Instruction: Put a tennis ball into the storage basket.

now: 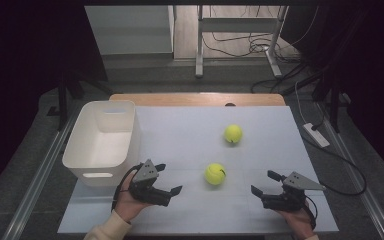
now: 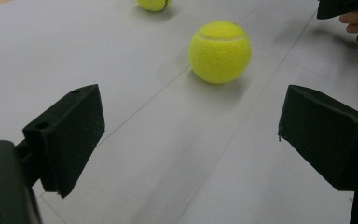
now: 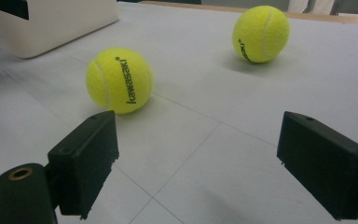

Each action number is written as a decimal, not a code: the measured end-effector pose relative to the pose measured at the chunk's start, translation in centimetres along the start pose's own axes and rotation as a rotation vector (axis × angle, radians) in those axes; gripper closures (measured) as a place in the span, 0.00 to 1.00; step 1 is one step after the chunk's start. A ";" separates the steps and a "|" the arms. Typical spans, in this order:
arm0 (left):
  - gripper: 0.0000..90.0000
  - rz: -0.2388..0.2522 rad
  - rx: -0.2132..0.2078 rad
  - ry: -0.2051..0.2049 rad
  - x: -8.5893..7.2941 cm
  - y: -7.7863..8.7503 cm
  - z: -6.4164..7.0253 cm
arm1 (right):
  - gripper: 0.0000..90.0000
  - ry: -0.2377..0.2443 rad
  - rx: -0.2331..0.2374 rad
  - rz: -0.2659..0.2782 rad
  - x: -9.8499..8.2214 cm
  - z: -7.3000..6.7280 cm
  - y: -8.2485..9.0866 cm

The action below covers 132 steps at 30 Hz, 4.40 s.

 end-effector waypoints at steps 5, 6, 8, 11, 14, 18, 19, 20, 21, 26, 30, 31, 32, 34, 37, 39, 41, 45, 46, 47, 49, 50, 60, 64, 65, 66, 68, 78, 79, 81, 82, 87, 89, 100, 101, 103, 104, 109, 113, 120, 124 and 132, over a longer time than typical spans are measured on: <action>0.09 -0.001 -0.001 -0.006 0.6 -0.2 0.2 | 0.14 0.004 0.006 0.000 0.0 -0.1 -0.1; 0.09 -0.002 -0.001 -0.007 0.7 -0.2 0.2 | 0.14 0.006 0.005 0.001 0.1 -0.1 -0.2; 0.09 -0.005 -0.002 -0.013 1.0 -0.3 0.3 | 0.14 0.006 0.007 0.001 0.1 -0.1 -0.2; 0.09 -0.007 -0.006 -0.018 1.5 -0.4 0.4 | 0.14 0.007 0.008 0.003 0.1 -0.1 -0.3; 0.09 -0.009 -0.018 -0.024 1.9 -0.8 0.6 | 0.14 0.006 0.013 0.002 0.1 -0.2 -0.3; 0.09 -0.022 -0.032 -0.041 2.4 -1.3 1.1 | 0.14 0.001 0.017 -0.002 0.0 -0.2 -0.4; 0.09 -0.024 -0.036 -0.047 2.5 -1.4 1.3 | 0.14 0.000 0.015 -0.001 0.1 -0.2 -0.4; 0.09 -0.027 -0.041 -0.052 2.6 -1.6 1.4 | 0.14 0.000 0.016 0.000 0.1 -0.3 -0.3; 0.09 -0.029 -0.044 -0.053 2.7 -1.6 1.5 | 0.14 0.002 0.017 -0.003 0.1 -0.3 -0.2; 0.09 -0.039 -0.055 -0.065 3.2 -2.2 1.9 | 0.14 0.006 0.021 -0.001 0.1 -0.5 -0.4; 0.08 -0.043 -0.064 -0.069 3.6 -2.6 2.1 | 0.14 0.008 0.022 0.004 0.1 -0.5 -0.4; 0.08 -0.043 -0.064 -0.069 3.6 -2.6 2.1 | 0.14 0.008 0.022 0.004 0.1 -0.5 -0.4; 0.08 -0.046 -0.067 -0.072 3.8 -2.9 2.1 | 0.14 0.008 0.020 0.004 0.1 -0.4 -0.3; 0.08 -0.050 -0.075 -0.072 4.0 -3.1 2.3 | 0.14 0.006 0.019 0.003 0.1 -0.4 -0.4; 0.08 -0.059 -0.082 -0.078 4.1 -3.3 2.4 | 0.14 0.007 0.021 0.005 0.1 -0.4 -0.5; 0.08 -0.064 -0.088 -0.083 4.3 -3.5 2.7 | 0.14 0.013 0.023 0.000 0.1 -0.4 -0.6; 0.08 -0.066 -0.090 -0.085 4.3 -3.6 2.7 | 0.14 0.014 0.025 0.000 0.1 -0.4 -0.6; 0.08 -0.075 -0.101 -0.089 4.5 -4.2 2.8 | 0.14 0.006 0.022 0.002 0.1 -0.4 -0.6; 0.08 -0.080 -0.104 -0.090 4.6 -4.4 2.8 | 0.14 0.008 0.020 -0.001 0.0 -0.4 -0.5; 0.08 -0.080 -0.104 -0.090 4.6 -4.4 2.8 | 0.14 0.008 0.020 -0.001 0.0 -0.4 -0.5; 0.08 -0.082 -0.103 -0.090 4.7 -4.6 2.7 | 0.14 0.007 0.022 -0.001 0.0 -0.4 -0.5; 0.08 -0.082 -0.104 -0.087 4.7 -4.7 2.7 | 0.14 0.007 0.022 -0.001 0.0 -0.4 -0.5; 0.08 -0.107 -0.130 -0.094 5.4 -6.6 3.1 | 0.14 0.007 0.022 0.000 0.0 -0.4 -0.5; 0.08 -0.117 -0.135 -0.100 5.5 -7.3 3.3 | 0.14 0.005 0.021 0.002 -0.1 -0.4 -0.4; 0.08 -0.120 -0.138 -0.102 5.5 -7.5 3.3 | 0.14 0.006 0.020 -0.001 -0.1 -0.3 -0.4; 0.08 -0.125 -0.139 -0.104 5.5 -7.6 3.4 | 0.14 0.005 0.019 0.002 -0.1 -0.3 -0.3; 0.08 -0.132 -0.149 -0.110 5.5 -7.9 3.3 | 0.14 0.005 0.019 0.002 -0.1 -0.3 -0.3; 0.08 -0.135 -0.167 -0.095 5.6 -9.1 3.3 | 0.14 0.007 0.020 0.004 -0.1 -0.2 -0.3; 0.08 -0.139 -0.167 -0.100 5.6 -9.3 3.4 | 0.14 0.004 0.017 0.003 -0.1 -0.2 -0.3; 0.08 -0.143 -0.169 -0.101 5.6 -9.5 3.4 | 0.14 0.004 0.018 0.000 -0.2 -0.1 -0.3; 0.08 -0.146 -0.170 -0.100 5.6 -9.6 3.4 | 0.14 0.003 0.016 0.001 -0.2 -0.1 -0.3; 0.08 -0.159 -0.178 -0.096 5.5 -10.1 3.4 | 0.14 0.010 0.012 0.000 -0.1 -0.3 -0.3; 0.08 -0.169 -0.175 -0.093 5.5 -10.5 3.3 | 0.14 0.011 0.014 -0.002 -0.1 -0.3 -0.3; 0.08 -0.218 -0.173 -0.098 5.4 -12.4 3.1 | 0.14 0.008 0.014 0.006 -0.2 -0.2 -0.1; 0.08 -0.223 -0.173 -0.091 5.3 -12.7 3.2 | 0.14 0.009 0.016 0.003 -0.2 -0.2 -0.1; 0.07 -0.239 -0.173 -0.084 5.2 -13.1 3.1 | 0.14 0.008 0.015 0.000 -0.2 -0.2 -0.1; 0.07 -0.242 -0.171 -0.078 5.1 -13.3 3.1 | 0.14 0.008 0.015 0.001 -0.2 -0.2 -0.1; 0.07 -0.254 -0.167 -0.071 5.0 -13.9 3.0 | 0.14 0.005 0.011 0.003 -0.2 -0.1 -0.1; 0.10 -0.266 -0.165 -0.077 4.7 -14.4 2.9 | 0.14 0.007 0.012 0.000 -0.3 -0.1 0.0; 0.28 -0.276 -0.146 -0.094 4.6 -14.5 2.7 | 0.14 0.008 0.011 -0.001 -0.3 -0.1 0.0; 0.29 -0.278 -0.146 -0.117 4.6 -14.3 2.8 | 0.14 0.007 0.006 0.007 -0.2 0.0 0.1; 0.30 -0.240 -0.162 -0.124 5.1 -13.3 3.0 | 0.14 0.008 0.001 0.004 -0.3 0.0 0.1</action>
Point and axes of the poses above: each handheld gripper's, and its own axes: y roughly backward along the jaws, x roughly out of its top, z roughly to its right, the point moved 6 cm from there along -y, roughly forward along the jaws
